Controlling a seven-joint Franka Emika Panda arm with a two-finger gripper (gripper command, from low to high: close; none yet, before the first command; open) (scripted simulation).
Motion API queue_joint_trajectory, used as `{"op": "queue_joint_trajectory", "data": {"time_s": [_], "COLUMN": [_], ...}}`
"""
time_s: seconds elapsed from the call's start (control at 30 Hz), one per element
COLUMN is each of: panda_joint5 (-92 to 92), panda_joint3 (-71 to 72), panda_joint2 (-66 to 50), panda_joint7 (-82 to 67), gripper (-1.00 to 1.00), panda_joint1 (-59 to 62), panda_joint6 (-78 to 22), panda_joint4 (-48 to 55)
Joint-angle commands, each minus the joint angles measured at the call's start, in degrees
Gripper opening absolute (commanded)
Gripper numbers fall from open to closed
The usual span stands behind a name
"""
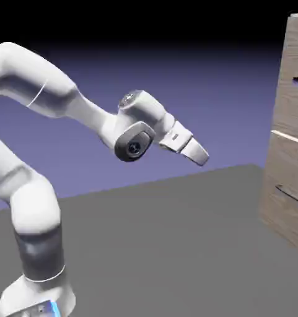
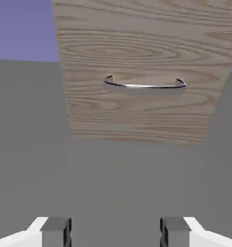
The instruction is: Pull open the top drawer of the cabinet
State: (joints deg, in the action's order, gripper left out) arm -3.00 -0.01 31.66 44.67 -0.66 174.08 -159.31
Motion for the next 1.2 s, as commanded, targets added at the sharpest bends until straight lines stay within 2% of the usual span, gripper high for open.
{"op": "queue_joint_trajectory", "data": {"time_s": [0.0, 1.17], "panda_joint5": [-2.50, -89.71], "panda_joint3": [-0.01, -0.19], "panda_joint2": [-0.83, -29.78], "panda_joint7": [1.84, 66.08], "gripper": [0.00, 0.00], "panda_joint1": [0.02, 0.70], "panda_joint6": [0.06, 2.13], "panda_joint4": [1.40, 50.50]}}
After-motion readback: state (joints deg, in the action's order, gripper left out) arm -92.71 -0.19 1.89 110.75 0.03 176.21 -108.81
